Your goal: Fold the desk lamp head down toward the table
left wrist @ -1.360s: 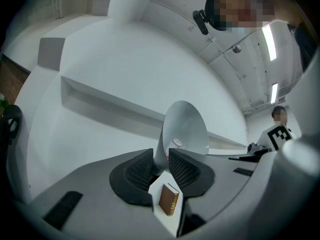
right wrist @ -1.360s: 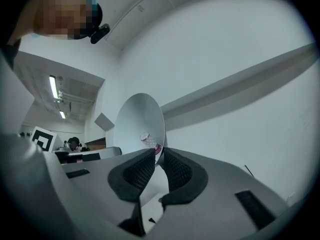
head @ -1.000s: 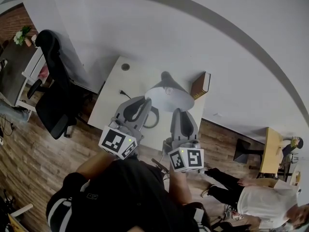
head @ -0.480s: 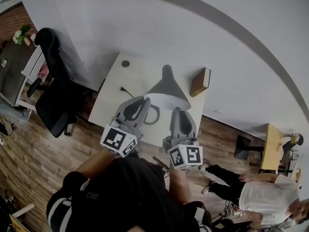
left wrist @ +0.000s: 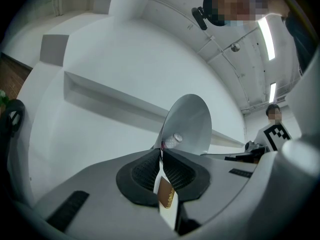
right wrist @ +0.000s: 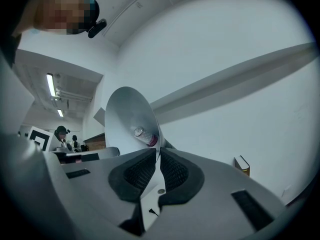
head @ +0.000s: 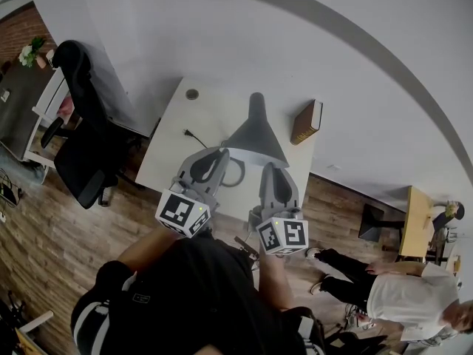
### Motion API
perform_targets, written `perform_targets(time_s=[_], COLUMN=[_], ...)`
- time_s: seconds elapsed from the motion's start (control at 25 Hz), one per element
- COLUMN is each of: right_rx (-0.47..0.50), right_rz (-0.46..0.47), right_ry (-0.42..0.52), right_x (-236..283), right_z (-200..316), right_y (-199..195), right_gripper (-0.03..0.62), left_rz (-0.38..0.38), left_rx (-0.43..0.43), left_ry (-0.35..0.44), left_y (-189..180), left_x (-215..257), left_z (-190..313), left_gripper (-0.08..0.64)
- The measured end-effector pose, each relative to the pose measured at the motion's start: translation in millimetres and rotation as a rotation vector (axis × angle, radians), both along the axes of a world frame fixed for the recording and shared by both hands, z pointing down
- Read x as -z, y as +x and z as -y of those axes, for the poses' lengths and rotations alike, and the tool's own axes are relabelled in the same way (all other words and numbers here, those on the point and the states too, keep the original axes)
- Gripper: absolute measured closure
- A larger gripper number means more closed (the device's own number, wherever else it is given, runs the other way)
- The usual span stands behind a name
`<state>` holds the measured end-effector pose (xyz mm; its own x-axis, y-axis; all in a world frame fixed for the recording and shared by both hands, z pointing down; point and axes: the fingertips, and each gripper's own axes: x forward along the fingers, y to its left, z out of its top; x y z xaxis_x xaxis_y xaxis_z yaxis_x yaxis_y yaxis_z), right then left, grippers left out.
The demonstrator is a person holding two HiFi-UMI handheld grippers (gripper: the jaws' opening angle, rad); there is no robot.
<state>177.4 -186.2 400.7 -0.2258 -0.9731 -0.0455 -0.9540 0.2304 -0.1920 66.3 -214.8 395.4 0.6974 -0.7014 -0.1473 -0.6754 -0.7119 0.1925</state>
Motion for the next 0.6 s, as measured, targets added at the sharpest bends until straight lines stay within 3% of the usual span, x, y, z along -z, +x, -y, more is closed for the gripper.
perform_targets(time_s=[0.6], right_rx=[-0.004], right_rz=[-0.025], right_ry=[-0.065], right_x=[-43.2], right_z=[-4.5], right_y=[0.9], right_gripper=[0.566], left_rz=[0.04], left_rx=[-0.007], left_ry=[-0.046], left_y=[-1.2], left_x=[-42.5], left_z=[-4.1], left_gripper=[0.526])
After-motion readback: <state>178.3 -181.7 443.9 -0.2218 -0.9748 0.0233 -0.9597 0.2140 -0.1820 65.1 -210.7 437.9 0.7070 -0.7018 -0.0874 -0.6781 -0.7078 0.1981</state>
